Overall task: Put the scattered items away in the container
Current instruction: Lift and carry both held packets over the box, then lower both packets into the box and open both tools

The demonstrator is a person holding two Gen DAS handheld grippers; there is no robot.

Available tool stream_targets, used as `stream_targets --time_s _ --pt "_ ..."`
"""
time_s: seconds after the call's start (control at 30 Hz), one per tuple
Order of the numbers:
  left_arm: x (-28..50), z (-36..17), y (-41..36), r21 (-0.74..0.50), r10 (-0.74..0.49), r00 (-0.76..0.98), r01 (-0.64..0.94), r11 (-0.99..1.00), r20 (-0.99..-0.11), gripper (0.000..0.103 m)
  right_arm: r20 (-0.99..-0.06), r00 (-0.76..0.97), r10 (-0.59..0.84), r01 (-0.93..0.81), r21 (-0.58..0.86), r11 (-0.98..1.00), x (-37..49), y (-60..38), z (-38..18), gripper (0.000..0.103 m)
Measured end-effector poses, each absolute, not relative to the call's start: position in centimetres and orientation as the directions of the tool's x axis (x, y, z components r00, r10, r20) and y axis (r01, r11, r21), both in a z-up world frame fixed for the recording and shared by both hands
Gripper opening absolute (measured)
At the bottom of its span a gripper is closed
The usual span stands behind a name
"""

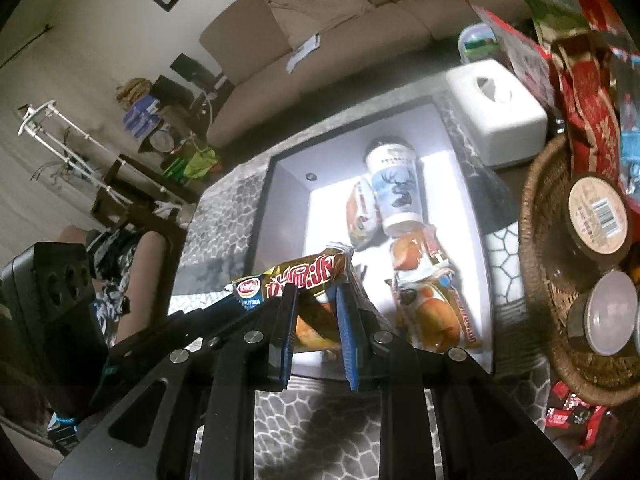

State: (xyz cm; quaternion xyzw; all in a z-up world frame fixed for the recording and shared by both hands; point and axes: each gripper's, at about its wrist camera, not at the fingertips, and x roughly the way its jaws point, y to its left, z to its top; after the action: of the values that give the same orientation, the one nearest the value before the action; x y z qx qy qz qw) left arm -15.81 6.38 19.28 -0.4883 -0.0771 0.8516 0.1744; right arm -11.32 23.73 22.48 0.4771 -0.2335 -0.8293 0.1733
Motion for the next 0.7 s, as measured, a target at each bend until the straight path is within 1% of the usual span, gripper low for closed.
stream_targets --time_s 0.2,0.4,0.5,0.53,0.57,0.6,0.63,0.7 --pt "-17.7 15.6 6.3 -0.274 0.341 -0.415 -0.213 -0.938 -0.844 0.034 -0.726 -0.443 -0.527 0.033 0.574 -0.818 -13.2 23.6 18.6 0.021" --pt "-19.2 12.6 5.8 -0.243 0.303 -0.384 -0.197 -0.950 -0.872 0.035 -0.741 -0.416 -0.527 0.012 0.575 -0.818 -14.6 23.0 15.9 0.021" --pt "-19.5 11.9 4.9 -0.251 0.299 -0.390 -0.170 -0.953 -0.871 0.048 -0.746 -0.429 -0.510 0.000 0.565 -0.825 -14.9 23.1 15.5 0.021" --pt "-19.6 11.8 4.7 -0.256 0.301 -0.392 -0.164 -0.953 -0.870 0.056 -0.753 -0.436 -0.494 -0.005 0.550 -0.835 -15.0 23.2 15.5 0.022" --pt "-19.6 11.9 4.3 -0.259 0.300 -0.398 -0.154 -0.954 -0.867 0.064 -0.758 -0.444 -0.477 -0.004 0.534 -0.846 -15.1 23.2 15.6 0.027" --pt "-19.6 12.0 4.0 -0.260 0.297 -0.408 -0.145 -0.955 -0.863 0.066 -0.765 -0.457 -0.454 0.000 0.510 -0.860 -15.1 23.2 15.8 0.039" --pt "-19.6 12.2 3.7 -0.257 0.292 -0.417 -0.138 -0.956 -0.861 0.068 -0.767 -0.470 -0.436 0.004 0.493 -0.870 -15.0 23.2 16.0 0.046" --pt "-19.4 12.6 3.1 -0.245 0.276 -0.430 -0.128 -0.961 -0.860 0.075 -0.766 -0.498 -0.407 0.015 0.461 -0.887 -14.8 23.1 16.6 0.078"
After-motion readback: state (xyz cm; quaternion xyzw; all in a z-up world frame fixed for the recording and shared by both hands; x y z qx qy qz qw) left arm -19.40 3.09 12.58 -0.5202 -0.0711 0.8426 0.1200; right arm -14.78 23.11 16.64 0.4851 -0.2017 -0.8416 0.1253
